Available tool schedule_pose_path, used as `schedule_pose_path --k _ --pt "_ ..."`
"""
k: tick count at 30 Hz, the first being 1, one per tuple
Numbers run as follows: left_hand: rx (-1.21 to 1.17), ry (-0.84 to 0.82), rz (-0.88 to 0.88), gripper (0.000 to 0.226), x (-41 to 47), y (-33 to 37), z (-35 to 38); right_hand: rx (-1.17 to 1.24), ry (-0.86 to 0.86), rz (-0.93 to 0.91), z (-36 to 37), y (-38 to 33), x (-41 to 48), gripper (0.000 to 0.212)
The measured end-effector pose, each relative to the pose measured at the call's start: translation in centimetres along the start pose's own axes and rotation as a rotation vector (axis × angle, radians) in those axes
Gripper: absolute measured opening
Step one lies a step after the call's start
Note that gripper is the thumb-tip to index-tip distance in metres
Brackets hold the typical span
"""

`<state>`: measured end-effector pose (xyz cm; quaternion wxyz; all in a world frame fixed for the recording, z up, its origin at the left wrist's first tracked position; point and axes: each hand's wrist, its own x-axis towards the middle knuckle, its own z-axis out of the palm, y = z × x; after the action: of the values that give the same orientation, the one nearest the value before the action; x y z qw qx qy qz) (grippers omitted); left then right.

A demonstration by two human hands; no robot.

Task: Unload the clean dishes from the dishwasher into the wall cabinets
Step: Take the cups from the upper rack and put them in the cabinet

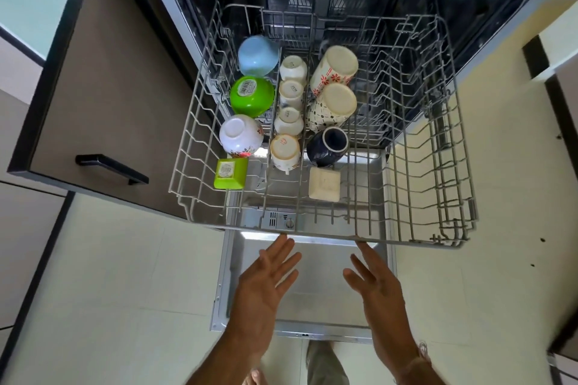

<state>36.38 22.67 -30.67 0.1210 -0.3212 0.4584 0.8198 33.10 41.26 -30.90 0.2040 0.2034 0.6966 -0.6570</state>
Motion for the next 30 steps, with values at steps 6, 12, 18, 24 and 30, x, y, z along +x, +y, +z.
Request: schedule_pose_path --k 6,12,18,24,30 --pt "0.124 0.116 0.189 0.074 -1.2 3.2 0.2 0.051 0.086 0.023 -0.8 -4.8 -0.4 0.023" --pt "0.208 0.103 0.394 0.066 2.7 8.4 2.3 0.046 0.085 -0.174 0.2 -10.0 2.8 0.028" --pt "0.673 0.224 0.535 0.056 11.5 10.2 4.0 -0.130 0.035 -0.331 4.6 -13.0 9.0 0.039" --pt "1.281 0.438 0.526 0.075 16.7 9.6 5.0 -0.742 -0.023 -0.759 10.2 -17.1 15.7 0.043" --pt "1.413 0.574 0.473 0.074 18.1 9.0 5.7 -1.462 -0.144 -0.793 14.9 -18.8 21.7 0.049"
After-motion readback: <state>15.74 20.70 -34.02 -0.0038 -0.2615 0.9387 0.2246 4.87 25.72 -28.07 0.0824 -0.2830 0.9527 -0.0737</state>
